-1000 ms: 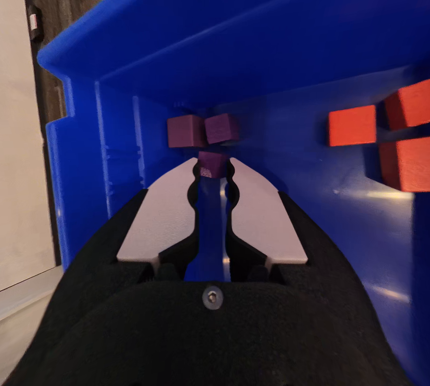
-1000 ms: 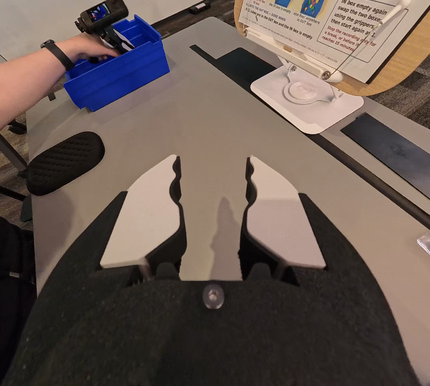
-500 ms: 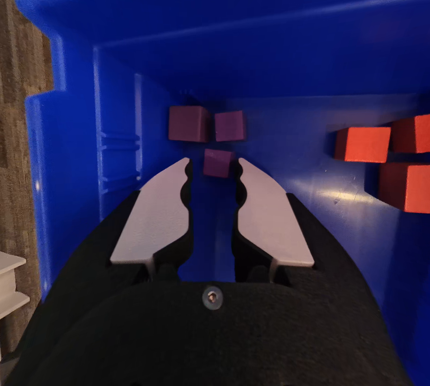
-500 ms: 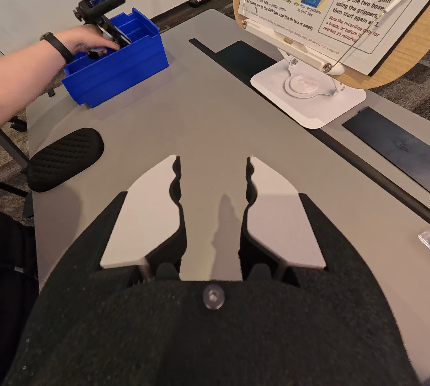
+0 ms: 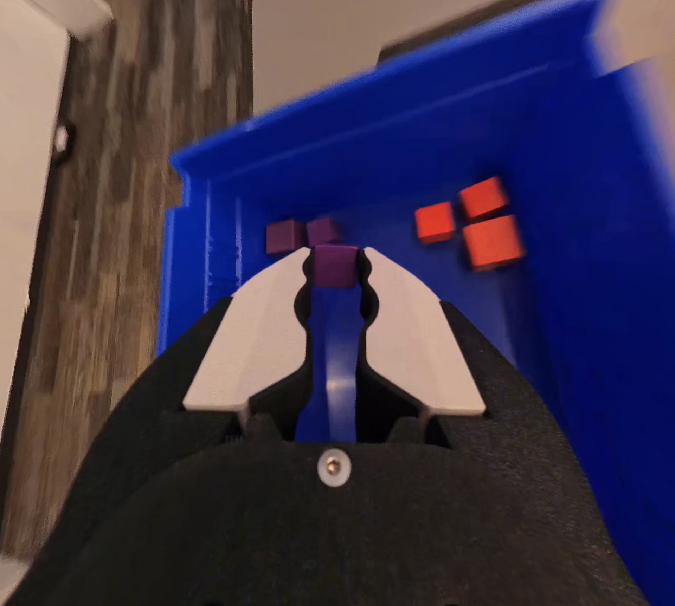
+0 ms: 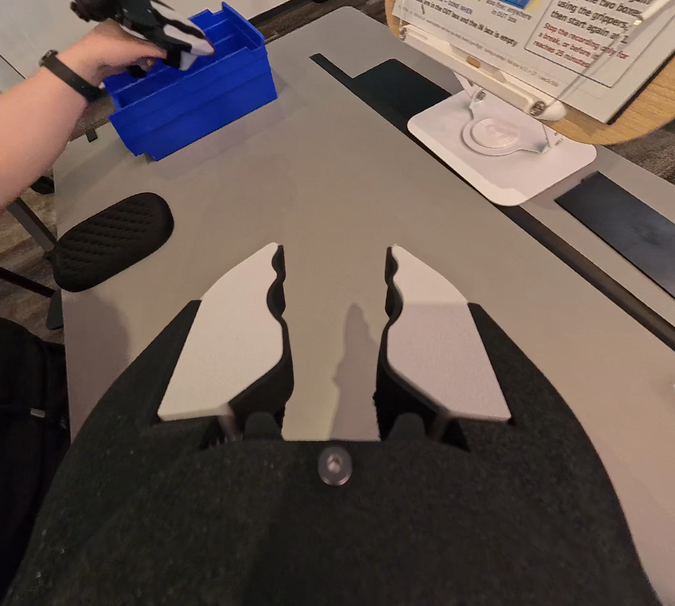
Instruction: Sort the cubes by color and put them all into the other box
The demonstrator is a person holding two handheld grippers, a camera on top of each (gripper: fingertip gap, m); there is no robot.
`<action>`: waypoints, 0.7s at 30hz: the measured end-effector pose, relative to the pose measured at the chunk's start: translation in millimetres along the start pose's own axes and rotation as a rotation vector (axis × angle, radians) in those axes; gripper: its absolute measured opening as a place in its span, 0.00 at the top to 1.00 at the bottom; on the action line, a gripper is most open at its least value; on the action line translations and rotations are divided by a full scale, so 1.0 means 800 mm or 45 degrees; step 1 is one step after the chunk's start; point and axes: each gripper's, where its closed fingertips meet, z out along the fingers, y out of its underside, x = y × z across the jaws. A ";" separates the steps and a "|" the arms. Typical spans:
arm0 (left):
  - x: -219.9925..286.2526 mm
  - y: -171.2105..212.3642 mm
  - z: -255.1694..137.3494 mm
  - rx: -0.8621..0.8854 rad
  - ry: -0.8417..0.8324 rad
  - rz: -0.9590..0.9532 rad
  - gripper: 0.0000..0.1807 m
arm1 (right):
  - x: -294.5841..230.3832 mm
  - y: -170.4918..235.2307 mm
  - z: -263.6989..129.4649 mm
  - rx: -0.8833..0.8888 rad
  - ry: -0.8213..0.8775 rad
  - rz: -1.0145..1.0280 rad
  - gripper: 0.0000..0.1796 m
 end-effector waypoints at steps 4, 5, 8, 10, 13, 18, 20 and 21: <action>0.086 -0.072 -0.100 0.373 0.112 0.156 0.88 | -0.040 -0.013 0.032 -0.003 -0.130 0.009 0.72; 0.115 -0.085 -0.122 0.437 0.151 0.191 0.88 | -0.054 -0.017 0.044 -0.001 -0.171 0.026 0.72; 0.212 -0.113 -0.176 0.604 0.273 0.307 0.88 | -0.102 -0.033 0.083 0.036 -0.289 0.069 0.71; 0.276 -0.122 -0.201 0.685 0.334 0.422 0.88 | -0.138 -0.042 0.108 0.085 -0.385 0.090 0.71; 0.359 -0.125 -0.230 0.767 0.411 0.591 0.88 | -0.173 -0.042 0.135 0.110 -0.485 0.143 0.71; 0.429 -0.128 -0.257 0.824 0.474 0.723 0.88 | -0.175 -0.028 0.160 0.074 -0.502 0.234 0.73; 0.443 -0.129 -0.262 0.824 0.510 0.730 0.88 | -0.173 -0.023 0.167 0.050 -0.472 0.233 0.71; 0.447 -0.131 -0.264 0.832 0.517 0.729 0.88 | -0.171 -0.020 0.170 0.034 -0.455 0.228 0.71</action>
